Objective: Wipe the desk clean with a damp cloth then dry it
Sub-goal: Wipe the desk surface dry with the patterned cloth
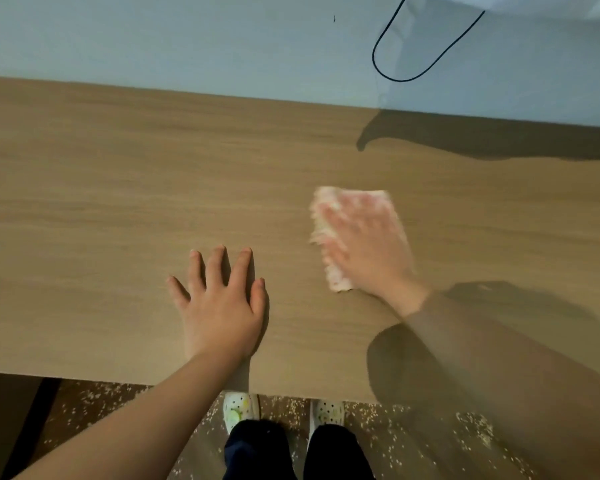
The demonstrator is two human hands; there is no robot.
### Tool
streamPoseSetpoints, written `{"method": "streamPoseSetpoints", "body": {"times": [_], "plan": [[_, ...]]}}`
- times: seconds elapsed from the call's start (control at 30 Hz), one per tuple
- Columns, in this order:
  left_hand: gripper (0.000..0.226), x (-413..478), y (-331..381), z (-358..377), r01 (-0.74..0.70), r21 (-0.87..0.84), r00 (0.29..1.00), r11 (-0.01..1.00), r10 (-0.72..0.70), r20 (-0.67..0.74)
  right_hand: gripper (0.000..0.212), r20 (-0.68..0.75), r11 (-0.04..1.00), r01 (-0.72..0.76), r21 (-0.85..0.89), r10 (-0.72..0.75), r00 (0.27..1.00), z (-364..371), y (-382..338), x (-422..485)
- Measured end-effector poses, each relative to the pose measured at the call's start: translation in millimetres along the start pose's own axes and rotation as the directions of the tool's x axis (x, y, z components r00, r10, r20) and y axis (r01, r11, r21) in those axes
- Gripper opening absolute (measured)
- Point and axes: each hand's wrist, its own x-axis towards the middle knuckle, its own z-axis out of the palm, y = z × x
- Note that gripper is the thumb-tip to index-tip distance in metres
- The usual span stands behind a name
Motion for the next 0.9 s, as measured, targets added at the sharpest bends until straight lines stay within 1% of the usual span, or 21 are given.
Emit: {"method": "streamPoseSetpoints", "body": {"times": [0.03,0.07,0.1,0.13,0.17,0.2,0.23,0.3,0.33,0.37,0.4,0.47,0.5,0.57,0.63,0.67,0.7,0.73,0.8,0.83,0.9], "plan": [[0.050,-0.1,-0.1,0.2,-0.002,-0.005,1.000,1.000,0.002,-0.003,0.051,-0.009,0.988,-0.151,-0.020,0.151,0.988,1.9,25.0,-9.3],[0.050,0.0,-0.2,0.2,-0.005,-0.011,1.000,1.000,0.005,-0.006,0.053,0.040,0.945,-0.326,0.002,0.326,0.945,2.3,46.2,-20.8],[0.049,0.4,-0.3,0.7,-0.010,-0.016,1.000,1.000,0.009,-0.014,0.055,0.106,0.878,-0.476,0.046,0.469,0.877,1.7,58.6,-31.6],[0.048,1.0,-0.1,1.2,-0.016,-0.016,1.000,1.000,0.016,-0.023,0.056,0.146,0.819,-0.569,0.074,0.556,0.819,0.4,59.5,-41.1],[0.048,1.1,0.4,1.3,-0.021,-0.014,0.999,1.000,0.021,-0.026,0.056,0.138,0.799,-0.598,0.064,0.586,0.799,-0.1,49.0,-49.7],[0.048,0.7,0.3,1.4,-0.022,-0.011,1.000,1.000,0.022,-0.021,0.056,0.090,0.827,-0.560,0.038,0.555,0.827,-0.8,29.1,-56.9],[0.048,0.3,-0.2,1.6,-0.020,-0.011,1.000,1.000,0.020,-0.017,0.056,0.052,0.885,-0.465,0.032,0.463,0.885,-1.7,1.8,-64.4],[0.049,0.4,-1.6,1.3,-0.015,-0.009,1.000,1.000,0.015,-0.023,0.056,0.056,0.974,-0.203,0.104,0.198,0.979,3.3,-60.4,-84.0],[0.050,1.0,-1.8,0.9,-0.018,0.002,1.000,1.000,0.018,-0.021,0.055,0.054,0.991,-0.071,0.113,0.065,0.996,7.7,-87.1,-93.4],[0.050,1.7,-1.7,1.0,-0.022,0.019,1.000,1.000,0.022,-0.013,0.055,0.064,0.993,0.012,0.121,-0.020,0.998,11.9,-104.1,-99.0],[0.051,1.1,-0.4,1.3,-0.024,0.034,1.000,0.999,0.024,-0.001,0.054,0.106,0.989,0.052,0.141,-0.067,0.992,10.4,-109.7,-101.3],[0.051,-0.9,2.0,-0.5,-0.023,0.042,1.000,0.999,0.022,0.023,0.053,0.088,0.995,0.066,0.074,-0.072,0.993,7.5,-86.0,-106.6],[0.052,-1.9,2.2,-2.1,-0.027,0.042,0.999,0.999,0.026,0.026,0.053,0.069,0.999,0.019,0.036,-0.022,0.997,6.7,-63.3,-112.9],[0.053,-4.6,3.2,-8.0,-0.105,0.053,0.994,0.993,0.103,0.027,0.054,0.155,0.978,-0.208,0.023,0.202,0.967,3.0,-8.5,-132.3],[0.057,-8.7,13.1,-13.2,-0.319,0.064,0.947,0.946,0.316,0.056,0.055,0.175,0.891,-0.454,-0.007,0.448,0.877,0.3,34.0,-152.1],[0.059,-15.6,23.8,-13.5,-0.411,0.051,0.910,0.910,0.405,0.093,0.056,0.196,0.840,-0.543,0.007,0.531,0.824,-2.9,42.1,-156.8],[0.058,-25.1,36.5,-13.8,-0.443,0.039,0.888,0.895,0.433,0.152,0.058,0.223,0.810,-0.586,0.010,0.569,0.791,-2.0,39.2,-159.3],[0.055,-33.5,47.3,-9.4,-0.423,0.020,0.892,0.906,0.413,0.183,0.059,0.223,0.822,-0.570,0.004,0.554,0.802,-1.2,26.6,-159.9],[0.055,-45.0,62.5,0.6,-0.337,-0.006,0.926,0.941,0.333,0.178,0.061,0.136,0.907,-0.418,0.051,0.408,0.903,-1.0,-18.2,-159.3],[0.061,-47.0,63.3,5.8,-0.322,0.002,0.932,0.947,0.317,0.176,0.060,0.133,0.937,-0.335,0.104,0.321,0.938,-0.6,-41.3,-158.9],[0.087,-45.8,59.8,9.6,-0.349,0.019,0.925,0.937,0.341,0.167,0.055,0.149,0.976,-0.162,0.147,0.140,0.979,0.4,-63.0,-159.8]]}}
